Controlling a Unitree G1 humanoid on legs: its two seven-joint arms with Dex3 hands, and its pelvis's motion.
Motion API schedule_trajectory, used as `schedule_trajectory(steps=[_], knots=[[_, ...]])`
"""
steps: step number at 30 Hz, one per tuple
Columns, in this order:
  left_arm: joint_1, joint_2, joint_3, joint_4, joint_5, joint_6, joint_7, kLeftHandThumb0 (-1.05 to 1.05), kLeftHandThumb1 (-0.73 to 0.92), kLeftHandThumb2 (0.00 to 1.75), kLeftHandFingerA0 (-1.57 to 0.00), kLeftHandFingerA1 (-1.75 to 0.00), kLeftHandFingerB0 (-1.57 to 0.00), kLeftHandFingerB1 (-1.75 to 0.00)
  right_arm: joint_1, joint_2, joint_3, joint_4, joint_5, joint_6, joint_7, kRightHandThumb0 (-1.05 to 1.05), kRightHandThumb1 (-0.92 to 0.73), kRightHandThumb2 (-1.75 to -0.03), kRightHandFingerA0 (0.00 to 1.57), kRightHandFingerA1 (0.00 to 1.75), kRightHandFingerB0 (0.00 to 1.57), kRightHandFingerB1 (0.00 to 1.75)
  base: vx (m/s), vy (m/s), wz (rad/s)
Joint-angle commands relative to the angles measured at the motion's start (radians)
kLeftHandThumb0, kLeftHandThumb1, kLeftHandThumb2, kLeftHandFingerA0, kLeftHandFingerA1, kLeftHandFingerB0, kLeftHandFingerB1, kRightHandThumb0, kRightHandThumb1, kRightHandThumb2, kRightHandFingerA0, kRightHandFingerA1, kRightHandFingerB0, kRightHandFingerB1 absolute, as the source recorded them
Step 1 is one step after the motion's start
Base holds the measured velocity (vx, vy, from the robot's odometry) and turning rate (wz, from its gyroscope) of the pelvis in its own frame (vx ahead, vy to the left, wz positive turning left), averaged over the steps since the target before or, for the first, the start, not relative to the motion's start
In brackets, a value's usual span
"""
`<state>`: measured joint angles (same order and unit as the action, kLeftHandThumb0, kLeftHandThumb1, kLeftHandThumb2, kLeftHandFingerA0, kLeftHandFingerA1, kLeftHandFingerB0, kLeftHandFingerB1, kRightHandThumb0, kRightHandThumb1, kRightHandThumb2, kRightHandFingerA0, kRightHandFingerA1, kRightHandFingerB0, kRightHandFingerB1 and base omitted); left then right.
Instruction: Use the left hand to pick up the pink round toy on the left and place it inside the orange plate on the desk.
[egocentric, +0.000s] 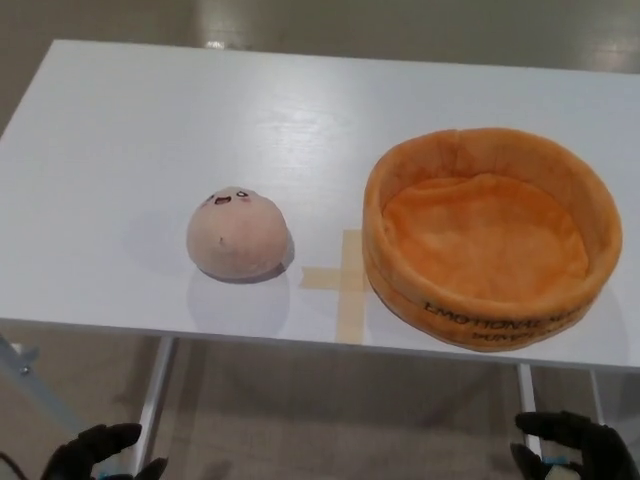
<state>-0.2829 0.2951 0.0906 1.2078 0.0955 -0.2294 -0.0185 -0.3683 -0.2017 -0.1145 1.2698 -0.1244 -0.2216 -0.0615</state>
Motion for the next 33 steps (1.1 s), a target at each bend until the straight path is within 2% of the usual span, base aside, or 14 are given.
schedule_trajectory(steps=[1,4,6,7,11,18,19,21,22,25,29,30,32,33], knots=[[0.004,0.004,0.006,0.033,-0.003,-0.066,0.012,-0.31,0.55,0.67,-0.38,-0.47,-0.39,-0.41,0.003,0.003,-0.012,0.027,0.014,-0.049,-0.012,-0.36,-0.60,-0.57,0.55,0.57,0.57,0.49,0.00,0.000,0.00],[0.004,0.004,0.007,0.038,-0.003,-0.074,0.012,-0.24,0.60,0.58,-0.40,-0.42,-0.40,-0.34,0.005,0.004,-0.013,0.031,0.012,-0.060,-0.016,-0.35,-0.60,-0.56,0.55,0.58,0.58,0.50,0.00,0.000,0.00],[0.008,0.004,0.009,0.037,-0.006,-0.085,0.004,-0.32,0.55,0.68,-0.35,-0.47,-0.36,-0.40,0.003,0.004,-0.010,0.033,0.008,-0.058,-0.021,-0.35,-0.60,-0.56,0.56,0.58,0.59,0.50,0.00,0.000,0.00],[0.012,0.005,0.008,0.035,-0.007,-0.092,-0.006,-0.26,0.62,0.57,-0.36,-0.40,-0.39,-0.33,0.005,0.004,-0.004,0.032,0.000,-0.061,-0.030,-0.35,-0.59,-0.57,0.57,0.60,0.59,0.51,0.00,0.000,0.00],[0.036,0.013,0.001,0.015,-0.010,-0.124,-0.073,-0.30,0.55,0.64,-0.27,-0.42,-0.28,-0.34,0.012,-0.001,-0.002,0.036,0.000,-0.067,-0.021,-0.36,-0.61,-0.56,0.55,0.59,0.58,0.50,0.00,0.000,0.00],[0.096,0.074,-0.060,-0.073,0.013,-0.205,-0.255,-0.38,0.55,0.57,-0.17,-0.33,-0.21,-0.28,0.008,-0.003,-0.006,0.038,0.003,-0.065,-0.021,-0.36,-0.59,-0.56,0.57,0.58,0.59,0.50,0.00,0.000,0.00],[0.135,0.103,-0.083,-0.142,0.009,-0.235,-0.330,-0.43,0.49,0.64,-0.15,-0.36,-0.17,-0.33,0.007,-0.003,-0.006,0.037,0.004,-0.064,-0.022,-0.35,-0.60,-0.56,0.56,0.57,0.59,0.50,0.00,0.000,0.00],[0.180,0.130,-0.102,-0.231,-0.008,-0.248,-0.402,-0.43,0.49,0.64,-0.15,-0.36,-0.17,-0.33,0.005,-0.003,-0.008,0.036,0.006,-0.064,-0.020,-0.35,-0.60,-0.56,0.56,0.57,0.59,0.50,0.00,0.000,0.00],[0.209,0.153,-0.119,-0.300,-0.016,-0.247,-0.446,-0.23,0.42,0.94,-0.08,-0.52,-0.08,-0.49,0.005,-0.003,-0.008,0.037,0.006,-0.066,-0.018,-0.37,-0.60,-0.56,0.55,0.61,0.58,0.51,0.00,0.000,0.00],[0.324,0.239,-0.181,-0.559,-0.061,-0.269,-0.605,-0.25,0.43,0.95,-0.09,-0.52,-0.08,-0.49,0.005,-0.004,-0.007,0.038,0.004,-0.066,-0.015,-0.37,-0.60,-0.56,0.55,0.61,0.58,0.51,0.00,0.000,0.00],[0.395,0.271,-0.214,-0.736,-0.101,-0.211,-0.656,-0.25,0.39,0.93,-0.11,-0.52,-0.11,-0.50,0.003,-0.003,-0.004,0.038,0.000,-0.065,-0.024,-0.35,-0.59,-0.57,0.57,0.60,0.58,0.51,0.00,0.000,0.00],[0.411,0.275,-0.221,-0.777,-0.118,-0.188,-0.671,-0.47,0.53,0.68,-0.22,-0.37,-0.23,-0.35,0.004,-0.003,-0.005,0.038,0.001,-0.066,-0.024,-0.36,-0.60,-0.56,0.56,0.60,0.58,0.51,0.00,0.000,0.00],[0.429,0.280,-0.230,-0.824,-0.139,-0.162,-0.689,-0.47,0.53,0.68,-0.22,-0.37,-0.23,-0.35,0.004,-0.002,-0.006,0.037,0.002,-0.066,-0.024,-0.36,-0.60,-0.56,0.56,0.60,0.58,0.51,0.00,0.000,0.00],[0.449,0.294,-0.246,-0.889,-0.149,-0.152,-0.703,-0.43,0.60,0.59,-0.24,-0.31,-0.27,-0.30,0.000,-0.001,-0.009,0.037,0.005,-0.061,-0.023,-0.36,-0.60,-0.56,0.55,0.59,0.58,0.50,0.00,0.000,0.00]])
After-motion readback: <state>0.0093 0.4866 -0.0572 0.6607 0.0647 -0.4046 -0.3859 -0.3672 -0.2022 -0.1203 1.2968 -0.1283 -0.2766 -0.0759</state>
